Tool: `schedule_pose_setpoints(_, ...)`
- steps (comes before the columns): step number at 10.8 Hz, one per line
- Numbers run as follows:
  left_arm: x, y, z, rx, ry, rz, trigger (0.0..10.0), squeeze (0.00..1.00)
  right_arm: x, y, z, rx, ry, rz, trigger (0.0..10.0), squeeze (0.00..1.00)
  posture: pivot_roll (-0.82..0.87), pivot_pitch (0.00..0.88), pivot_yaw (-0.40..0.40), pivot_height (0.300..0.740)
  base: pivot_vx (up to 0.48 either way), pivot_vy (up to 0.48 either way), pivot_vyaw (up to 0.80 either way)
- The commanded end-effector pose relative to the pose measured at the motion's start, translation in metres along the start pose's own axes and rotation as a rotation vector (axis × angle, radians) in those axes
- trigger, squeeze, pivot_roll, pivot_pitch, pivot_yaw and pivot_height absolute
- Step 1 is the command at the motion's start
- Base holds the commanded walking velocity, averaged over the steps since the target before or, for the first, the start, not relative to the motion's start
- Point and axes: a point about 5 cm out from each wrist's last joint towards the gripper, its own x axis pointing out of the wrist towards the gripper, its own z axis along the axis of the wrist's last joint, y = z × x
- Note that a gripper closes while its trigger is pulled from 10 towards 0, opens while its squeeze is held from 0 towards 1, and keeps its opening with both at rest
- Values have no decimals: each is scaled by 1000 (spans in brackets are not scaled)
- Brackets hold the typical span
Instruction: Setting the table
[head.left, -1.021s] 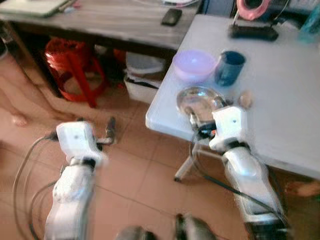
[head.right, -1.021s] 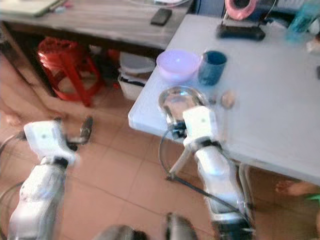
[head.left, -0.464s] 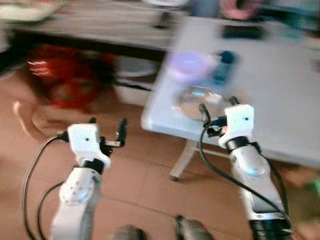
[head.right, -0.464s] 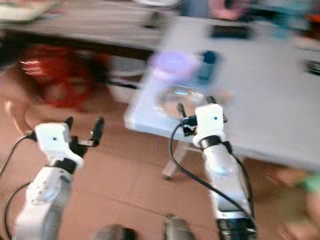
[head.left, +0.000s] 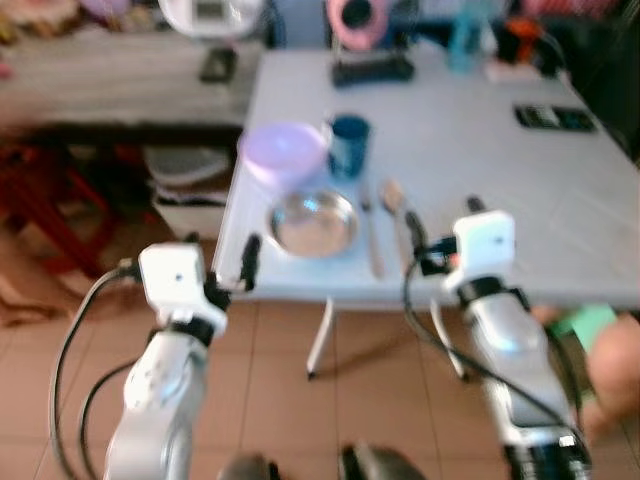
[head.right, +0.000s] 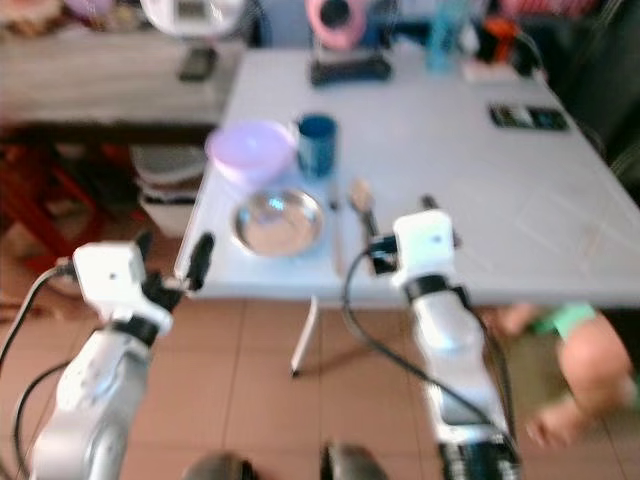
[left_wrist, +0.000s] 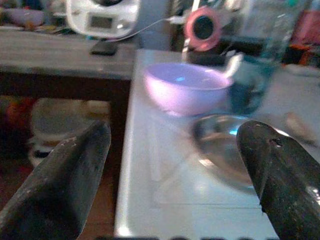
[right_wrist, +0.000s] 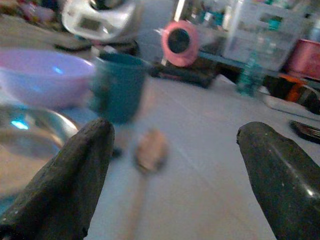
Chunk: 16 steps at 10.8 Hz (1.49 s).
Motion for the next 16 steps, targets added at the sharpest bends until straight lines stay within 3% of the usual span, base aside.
schedule_pose_setpoints(1, 0, 1, 3, 11, -10, 5, 10000, 0, 0, 0, 3, -7, -11, 12, 10000, 0, 35, 117, 38, 740, 247, 0, 0)
schedule_pose_setpoints(5, -2, 15, 3, 55, -14, 107, 10000, 0, -1, 8, 3, 28, -17, 78, 10000, 0, 41, 124, 40, 740, 0, 0, 0)
schedule_pose_setpoints(7, -11, 26, -3, 104, 17, 162, 10000, 0, 8, 10, 4, 58, -16, 162, 10000, 0, 50, 149, 47, 740, 0, 0, 0)
schedule_pose_setpoints(9, -17, 24, -5, 106, 38, 130, 10000, 0, 16, -3, 0, 131, 22, 85, 10000, 0, 66, 165, 52, 740, 0, 0, 0)
schedule_pose_setpoints(10, -19, 25, -4, 108, 40, 128, 10000, 0, 13, -2, -4, 167, 44, 72, 10000, 949, 72, 172, 56, 740, 0, 0, 0)
schedule_pose_setpoints(11, -20, 25, -4, 108, 42, 126, 10000, 0, 14, 0, -5, 187, 45, 86, 10000, 1000, 73, 177, 60, 740, 0, 0, 0)
schedule_pose_setpoints(12, -20, 24, -4, 109, 45, 120, 10000, 0, 16, 2, -3, 173, 37, 100, 10000, 1000, 73, 183, 64, 740, 0, 0, 0)
schedule_pose_setpoints(13, -21, 22, -4, 106, 50, 114, 10000, 0, 21, 6, 1, 179, 31, 135, 10000, 918, 75, 197, 69, 740, 0, 0, 0)
schedule_pose_setpoints(14, -22, 21, -4, 106, 54, 109, 10000, 0, 23, 8, 1, 206, 42, 142, 10000, 0, 79, 204, 70, 740, 0, 0, 0)
schedule_pose_setpoints(16, -24, 21, -3, 107, 57, 105, 10000, 0, 26, 15, -1, 318, 91, 158, 10000, 0, 85, 218, 69, 740, 0, 0, 0)
